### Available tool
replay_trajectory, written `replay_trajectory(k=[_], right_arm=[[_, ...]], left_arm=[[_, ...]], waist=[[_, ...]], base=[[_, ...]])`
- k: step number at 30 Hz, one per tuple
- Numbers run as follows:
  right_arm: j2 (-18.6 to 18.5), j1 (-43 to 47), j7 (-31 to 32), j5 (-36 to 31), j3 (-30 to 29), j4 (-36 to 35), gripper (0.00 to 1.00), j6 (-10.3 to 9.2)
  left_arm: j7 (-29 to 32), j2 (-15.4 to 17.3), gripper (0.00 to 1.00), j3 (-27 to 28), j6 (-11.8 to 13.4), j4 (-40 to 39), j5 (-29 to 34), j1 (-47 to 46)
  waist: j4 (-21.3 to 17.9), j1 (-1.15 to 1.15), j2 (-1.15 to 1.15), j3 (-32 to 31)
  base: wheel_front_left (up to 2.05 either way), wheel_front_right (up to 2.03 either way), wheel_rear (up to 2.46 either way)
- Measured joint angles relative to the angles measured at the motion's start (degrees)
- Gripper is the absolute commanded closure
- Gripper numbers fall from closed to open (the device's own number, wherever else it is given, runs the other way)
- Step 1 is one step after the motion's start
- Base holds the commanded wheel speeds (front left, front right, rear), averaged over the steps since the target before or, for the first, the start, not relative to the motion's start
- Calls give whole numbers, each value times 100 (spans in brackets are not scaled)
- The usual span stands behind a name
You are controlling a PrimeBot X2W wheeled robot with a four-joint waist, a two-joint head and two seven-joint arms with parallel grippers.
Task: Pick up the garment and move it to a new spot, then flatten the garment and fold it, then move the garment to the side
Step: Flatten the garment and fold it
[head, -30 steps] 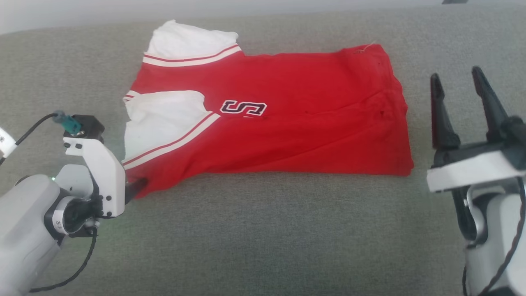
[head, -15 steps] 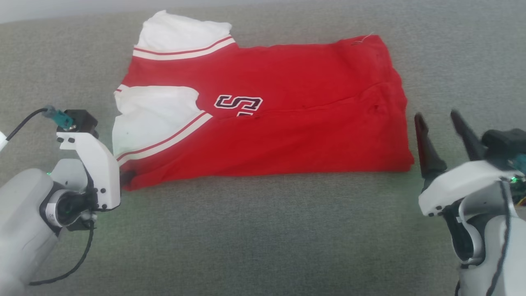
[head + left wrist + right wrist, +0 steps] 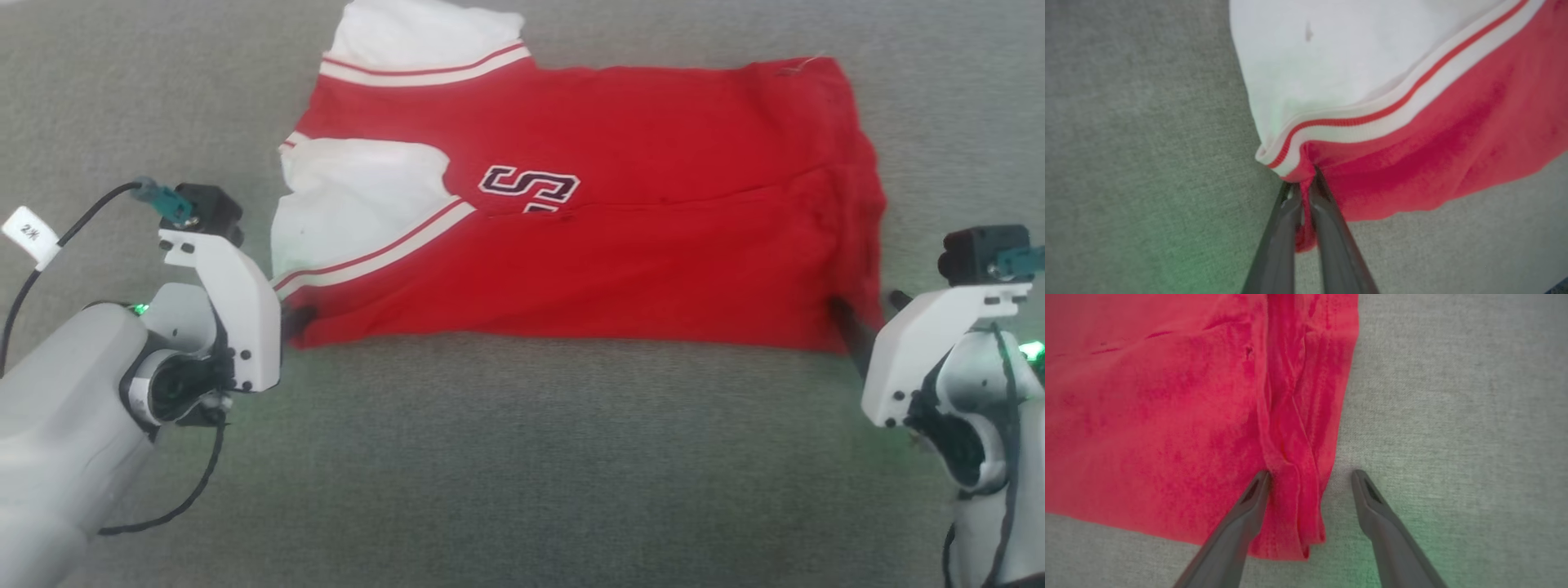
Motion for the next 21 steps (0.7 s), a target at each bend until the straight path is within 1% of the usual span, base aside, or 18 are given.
replay_trajectory(k=[5,6,7,9,10,15,21], right_arm=[[-111,-168,653,153,21,147,0,-2],[-130,-197,784,148,33,175,51,-3],[-166,-226,879,137,38,197,100,-3],[-192,-300,1056,155,54,240,100,-2],[-151,-330,1072,187,-23,256,100,-2],[-175,-416,1117,146,-51,326,100,8],[-338,-492,1098,212,-110,359,100,8]], left_arm=[[-94,-103,100,-11,-88,26,25,-77],[-104,-118,100,-11,-105,44,27,-79],[-132,-136,100,-13,-120,59,41,-85],[-152,-169,100,-19,-149,104,44,-99],[-174,-187,100,-25,-158,123,53,-104],[-200,-253,100,-32,-208,216,99,-133],[-190,-177,100,-55,-180,189,121,-122]], waist=[[162,0,0,112],[182,0,0,124],[199,0,0,133],[226,0,0,139],[237,0,0,139],[272,0,0,82],[275,0,0,-105]], base=[[0,0,0],[0,0,0],[0,0,0],[0,0,0],[0,0,0],[0,0,0],[0,0,0]])
